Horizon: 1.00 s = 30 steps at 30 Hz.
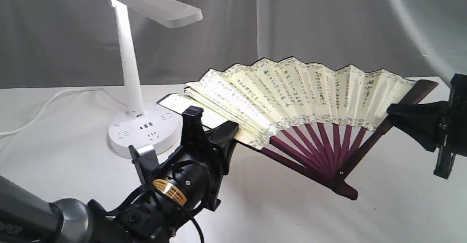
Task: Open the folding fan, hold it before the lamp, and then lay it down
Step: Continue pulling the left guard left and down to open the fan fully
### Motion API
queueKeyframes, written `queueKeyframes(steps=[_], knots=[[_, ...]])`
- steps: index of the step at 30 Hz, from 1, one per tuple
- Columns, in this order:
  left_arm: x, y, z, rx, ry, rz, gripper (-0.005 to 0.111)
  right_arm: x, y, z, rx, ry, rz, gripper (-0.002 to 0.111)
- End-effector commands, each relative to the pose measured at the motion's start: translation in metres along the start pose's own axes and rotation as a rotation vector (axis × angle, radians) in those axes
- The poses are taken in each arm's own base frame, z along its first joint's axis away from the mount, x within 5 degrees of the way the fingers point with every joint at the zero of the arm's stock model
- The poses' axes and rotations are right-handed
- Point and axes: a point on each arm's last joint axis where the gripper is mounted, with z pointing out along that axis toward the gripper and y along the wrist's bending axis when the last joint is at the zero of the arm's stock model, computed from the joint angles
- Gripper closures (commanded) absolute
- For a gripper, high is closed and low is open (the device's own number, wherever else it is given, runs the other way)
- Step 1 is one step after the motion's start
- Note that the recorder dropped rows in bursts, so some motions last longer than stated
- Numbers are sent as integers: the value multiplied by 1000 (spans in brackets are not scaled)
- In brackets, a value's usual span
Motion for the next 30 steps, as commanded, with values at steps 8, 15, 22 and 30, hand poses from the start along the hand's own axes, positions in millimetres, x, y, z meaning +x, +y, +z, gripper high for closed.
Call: queueKeyframes(steps=[8,15,22,30], knots=[[3,-17,-3,94,-45,-46,107,-23,-15,-49,79,-151,11,108],[-3,-27,-6,122,-141,-43,107,-27,-16,-54,75,-180,18,108],[12,-29,-17,117,-247,-45,107,-27,-15,-54,72,-183,39,108],[20,-23,-26,96,-325,-97,107,-27,-15,-54,72,-183,39,108]])
